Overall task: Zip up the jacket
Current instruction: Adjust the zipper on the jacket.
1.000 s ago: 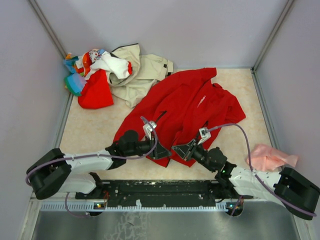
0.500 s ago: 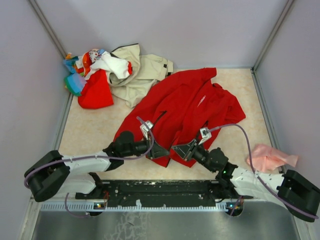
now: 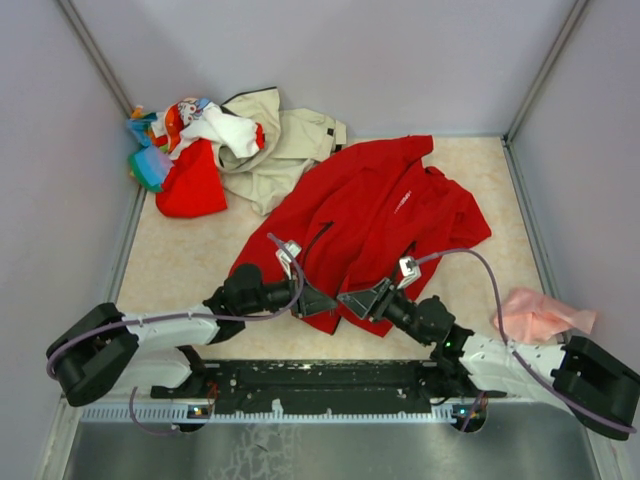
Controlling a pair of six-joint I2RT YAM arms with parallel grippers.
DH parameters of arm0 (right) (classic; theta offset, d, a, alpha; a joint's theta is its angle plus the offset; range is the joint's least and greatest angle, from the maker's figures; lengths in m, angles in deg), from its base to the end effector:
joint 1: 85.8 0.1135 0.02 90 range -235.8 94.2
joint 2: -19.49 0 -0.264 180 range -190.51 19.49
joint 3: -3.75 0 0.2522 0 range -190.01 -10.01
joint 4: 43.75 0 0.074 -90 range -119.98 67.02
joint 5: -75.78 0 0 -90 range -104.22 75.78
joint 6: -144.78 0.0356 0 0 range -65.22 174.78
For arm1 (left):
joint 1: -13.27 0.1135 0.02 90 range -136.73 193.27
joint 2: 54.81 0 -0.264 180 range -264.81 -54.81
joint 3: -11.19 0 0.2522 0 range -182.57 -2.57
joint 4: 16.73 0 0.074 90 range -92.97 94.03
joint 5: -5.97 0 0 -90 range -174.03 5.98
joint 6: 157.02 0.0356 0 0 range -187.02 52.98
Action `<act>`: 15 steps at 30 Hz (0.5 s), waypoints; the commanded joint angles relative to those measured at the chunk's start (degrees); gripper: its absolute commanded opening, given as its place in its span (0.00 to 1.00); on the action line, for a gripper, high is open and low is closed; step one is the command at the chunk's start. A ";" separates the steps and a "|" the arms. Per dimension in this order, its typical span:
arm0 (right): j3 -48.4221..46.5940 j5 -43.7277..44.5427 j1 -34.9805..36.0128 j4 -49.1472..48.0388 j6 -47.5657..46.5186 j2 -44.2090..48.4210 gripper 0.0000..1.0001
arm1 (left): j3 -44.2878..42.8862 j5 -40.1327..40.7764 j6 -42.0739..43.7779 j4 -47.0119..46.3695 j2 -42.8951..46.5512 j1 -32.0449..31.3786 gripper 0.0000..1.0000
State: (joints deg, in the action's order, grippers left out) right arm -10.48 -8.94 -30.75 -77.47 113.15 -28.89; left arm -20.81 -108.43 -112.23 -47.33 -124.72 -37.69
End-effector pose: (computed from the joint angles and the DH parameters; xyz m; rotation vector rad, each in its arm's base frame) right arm 0.0960 0.1316 0.1685 0.1332 1.7793 1.4336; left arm 0.1359 -0.1909 0.1929 0.4647 1.9142 -1.5465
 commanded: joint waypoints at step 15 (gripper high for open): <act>-0.33 1.76 1.20 -9.36 7.52 -9.42 0.54 | 3.84 -1.50 -2.40 -12.36 1.87 0.23 0.00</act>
State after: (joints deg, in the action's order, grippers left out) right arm -10.48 -8.09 -30.31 -80.35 119.91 -36.11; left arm -17.93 -108.49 -113.39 -52.40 -124.04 -37.67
